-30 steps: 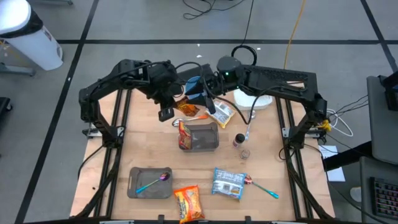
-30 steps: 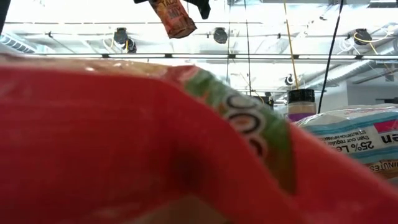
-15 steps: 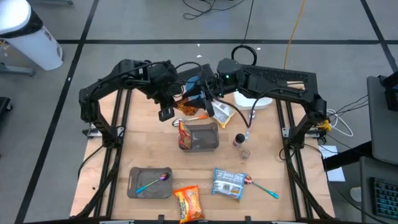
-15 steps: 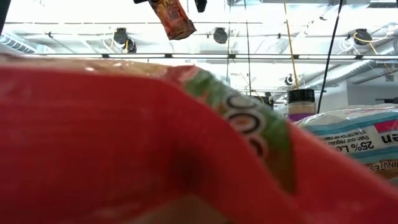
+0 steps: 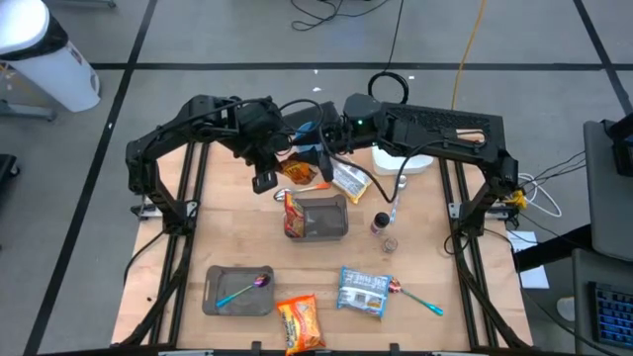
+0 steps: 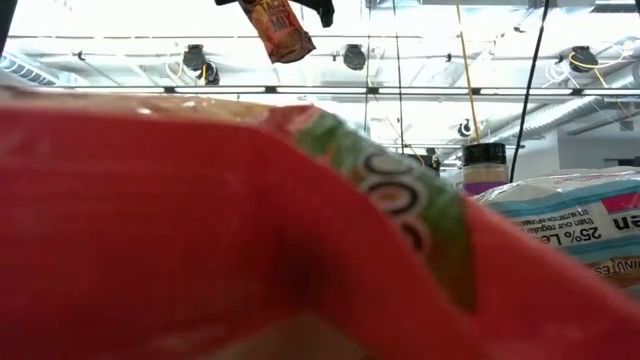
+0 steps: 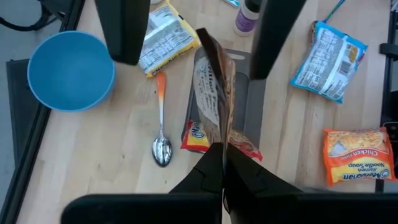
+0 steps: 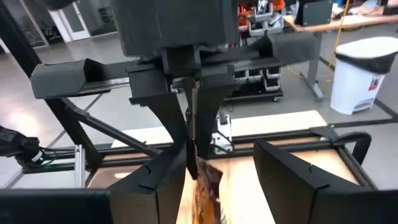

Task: Pick & Place Food Item
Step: Put the seasoning pack into the white bin

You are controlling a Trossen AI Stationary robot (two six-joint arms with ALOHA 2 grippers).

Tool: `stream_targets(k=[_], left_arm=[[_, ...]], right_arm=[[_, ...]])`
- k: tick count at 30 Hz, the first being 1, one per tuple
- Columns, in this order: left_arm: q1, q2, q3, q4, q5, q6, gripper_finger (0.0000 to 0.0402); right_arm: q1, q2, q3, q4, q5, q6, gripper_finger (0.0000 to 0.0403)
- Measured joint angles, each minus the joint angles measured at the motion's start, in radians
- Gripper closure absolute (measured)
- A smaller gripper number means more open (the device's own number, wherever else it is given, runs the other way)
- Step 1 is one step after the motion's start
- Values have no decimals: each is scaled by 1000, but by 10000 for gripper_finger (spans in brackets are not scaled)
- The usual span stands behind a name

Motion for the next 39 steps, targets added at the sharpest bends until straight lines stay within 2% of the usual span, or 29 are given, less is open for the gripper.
stream_targets(k=[10, 23, 29, 39], left_arm=[[0, 0, 0, 0, -1, 0, 398], [0, 0, 0, 0, -1, -5, 399], [0, 0, 0, 0, -1, -8, 398], [0, 0, 0, 0, 0, -18, 396]], right_arm=[[3, 34, -2, -7, -79, 39, 222], [13, 51, 0, 23, -80, 40, 231], [13, 51, -1, 31, -104, 40, 277], [13, 51, -1, 39, -103, 35, 394]])
